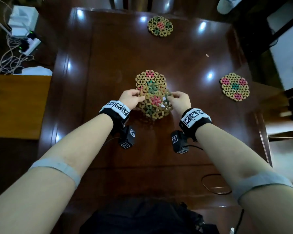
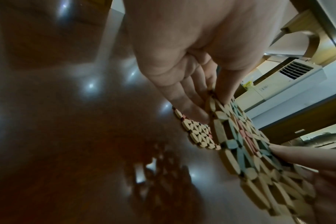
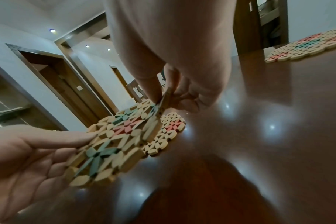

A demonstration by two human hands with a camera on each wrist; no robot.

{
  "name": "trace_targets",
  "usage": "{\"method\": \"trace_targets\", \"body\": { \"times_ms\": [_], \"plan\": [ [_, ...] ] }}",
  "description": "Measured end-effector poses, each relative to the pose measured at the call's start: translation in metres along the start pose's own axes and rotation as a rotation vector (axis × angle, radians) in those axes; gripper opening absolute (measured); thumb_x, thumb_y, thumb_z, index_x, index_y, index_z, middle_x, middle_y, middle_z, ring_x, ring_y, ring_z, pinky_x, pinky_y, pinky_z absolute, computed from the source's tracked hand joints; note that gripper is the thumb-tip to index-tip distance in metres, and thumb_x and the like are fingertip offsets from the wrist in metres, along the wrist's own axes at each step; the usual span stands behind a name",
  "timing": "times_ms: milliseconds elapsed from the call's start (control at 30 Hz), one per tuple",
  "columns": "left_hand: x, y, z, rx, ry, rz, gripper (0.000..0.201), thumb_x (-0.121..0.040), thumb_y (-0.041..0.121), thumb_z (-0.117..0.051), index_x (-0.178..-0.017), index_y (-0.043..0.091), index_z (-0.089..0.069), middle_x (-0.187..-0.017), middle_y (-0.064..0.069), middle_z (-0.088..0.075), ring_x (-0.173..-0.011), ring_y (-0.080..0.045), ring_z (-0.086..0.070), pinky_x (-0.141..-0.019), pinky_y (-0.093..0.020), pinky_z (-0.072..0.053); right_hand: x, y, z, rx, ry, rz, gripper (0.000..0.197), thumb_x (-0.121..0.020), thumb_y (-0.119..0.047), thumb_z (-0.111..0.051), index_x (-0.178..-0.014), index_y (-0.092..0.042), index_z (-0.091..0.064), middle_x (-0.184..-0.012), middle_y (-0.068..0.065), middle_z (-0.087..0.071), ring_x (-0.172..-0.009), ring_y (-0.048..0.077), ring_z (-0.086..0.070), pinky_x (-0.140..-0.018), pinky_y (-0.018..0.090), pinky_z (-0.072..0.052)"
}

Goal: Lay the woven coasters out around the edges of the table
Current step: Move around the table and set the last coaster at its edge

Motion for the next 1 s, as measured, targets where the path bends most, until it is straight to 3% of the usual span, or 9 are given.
{"method": "trace_targets", "body": {
  "times_ms": [100, 200, 333, 433, 567, 667, 767, 833, 1000],
  "plan": [
    [0.022, -0.008, -0.007, -0.01, -0.005, 0.015, 0.016, -0.088, 0.018, -0.062, -0.101, 0.009, -0.067, -0.104, -0.011, -0.068, -0.093, -0.025, -0.066, -0.075, -0.041, -0.06, 0.019, 0.013, 0.013, 0.026, -0.026, 0.027, 0.019, -0.084, -0.008, -0.063, -0.102, -0.006, -0.069, -0.08, 0.0, -0.065, -0.067, 0.014, -0.062, -0.064, 0.026, -0.055],
    [0.048, -0.025, -0.017, -0.073, 0.034, -0.022, 0.013, -0.086, 0.023, -0.065, -0.095, 0.015, -0.07, -0.1, -0.01, -0.07, -0.092, -0.027, -0.067, -0.081, -0.043, -0.059, 0.036, 0.036, 0.023, 0.073, -0.045, 0.047, 0.024, -0.083, -0.009, -0.065, -0.106, -0.006, -0.067, -0.091, 0.004, -0.064, -0.067, 0.008, -0.059, -0.062, 0.02, -0.047],
    [0.084, -0.064, -0.036, -0.205, 0.135, -0.041, 0.023, -0.074, 0.03, -0.076, -0.093, 0.017, -0.076, -0.093, -0.005, -0.075, -0.09, -0.025, -0.07, -0.086, -0.044, -0.057, 0.065, 0.083, 0.034, 0.079, -0.105, 0.005, 0.018, -0.08, -0.011, -0.068, -0.098, -0.014, -0.067, -0.097, 0.005, -0.067, -0.083, 0.02, -0.065, -0.082, 0.036, -0.056],
    [0.114, -0.093, -0.057, -0.201, 0.172, -0.001, 0.027, -0.071, 0.024, -0.08, -0.095, 0.012, -0.074, -0.089, -0.009, -0.075, -0.084, -0.023, -0.072, -0.084, -0.043, -0.057, 0.09, 0.118, 0.043, 0.119, -0.145, 0.024, 0.018, -0.08, -0.014, -0.071, -0.098, -0.015, -0.068, -0.094, 0.003, -0.065, -0.089, 0.018, -0.063, -0.087, 0.032, -0.052],
    [0.149, -0.117, -0.079, -0.309, 0.214, 0.013, 0.028, -0.073, 0.025, -0.079, -0.098, 0.013, -0.072, -0.081, -0.001, -0.07, -0.079, -0.016, -0.067, -0.081, -0.029, -0.053, 0.115, 0.156, 0.052, 0.127, -0.243, -0.045, 0.009, -0.081, -0.012, -0.071, -0.086, -0.019, -0.068, -0.083, 0.004, -0.066, -0.068, 0.014, -0.06, -0.063, 0.026, -0.048],
    [0.168, -0.128, -0.089, -0.397, 0.241, 0.017, 0.028, -0.075, 0.029, -0.077, -0.099, 0.016, -0.071, -0.082, 0.004, -0.067, -0.08, -0.013, -0.063, -0.074, -0.024, -0.046, 0.128, 0.173, 0.058, 0.118, -0.286, -0.08, 0.021, -0.081, -0.008, -0.071, -0.102, -0.008, -0.068, -0.078, 0.002, -0.064, -0.068, 0.017, -0.06, -0.055, 0.024, -0.045],
    [0.177, -0.137, -0.096, -0.455, 0.25, 0.051, 0.026, -0.076, 0.032, -0.075, -0.098, 0.02, -0.07, -0.083, 0.008, -0.066, -0.084, -0.013, -0.064, -0.075, -0.026, -0.047, 0.14, 0.184, 0.061, 0.181, -0.307, -0.062, 0.031, -0.082, -0.009, -0.071, -0.112, -0.009, -0.065, -0.097, 0.008, -0.067, -0.087, 0.023, -0.066, -0.075, 0.034, -0.055],
    [0.18, -0.141, -0.097, -0.521, 0.256, 0.061, 0.024, -0.076, 0.038, -0.073, -0.095, 0.025, -0.069, -0.086, 0.01, -0.067, -0.088, -0.015, -0.065, -0.076, -0.027, -0.049, 0.146, 0.188, 0.06, 0.237, -0.316, -0.038, 0.035, -0.081, -0.01, -0.071, -0.115, -0.009, -0.064, -0.107, 0.011, -0.068, -0.099, 0.025, -0.066, -0.09, 0.039, -0.053],
    [0.181, -0.144, -0.098, -0.732, 0.331, 0.007, 0.027, -0.075, 0.049, -0.071, -0.093, 0.03, -0.067, -0.107, 0.002, -0.065, -0.107, -0.024, -0.057, -0.085, -0.035, -0.047, 0.157, 0.186, 0.06, 0.381, -0.299, 0.096, 0.044, -0.082, -0.008, -0.067, -0.125, -0.013, -0.057, -0.118, 0.008, -0.063, -0.111, 0.023, -0.058, -0.089, 0.024, -0.043]
  ]
}}
Point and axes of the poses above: each hand's wrist, its own x-axis away from the middle knuckle, its own z-axis out of the back of the hand, y = z × x, the point moved 2 cm from there along -x, towards the middle knuckle
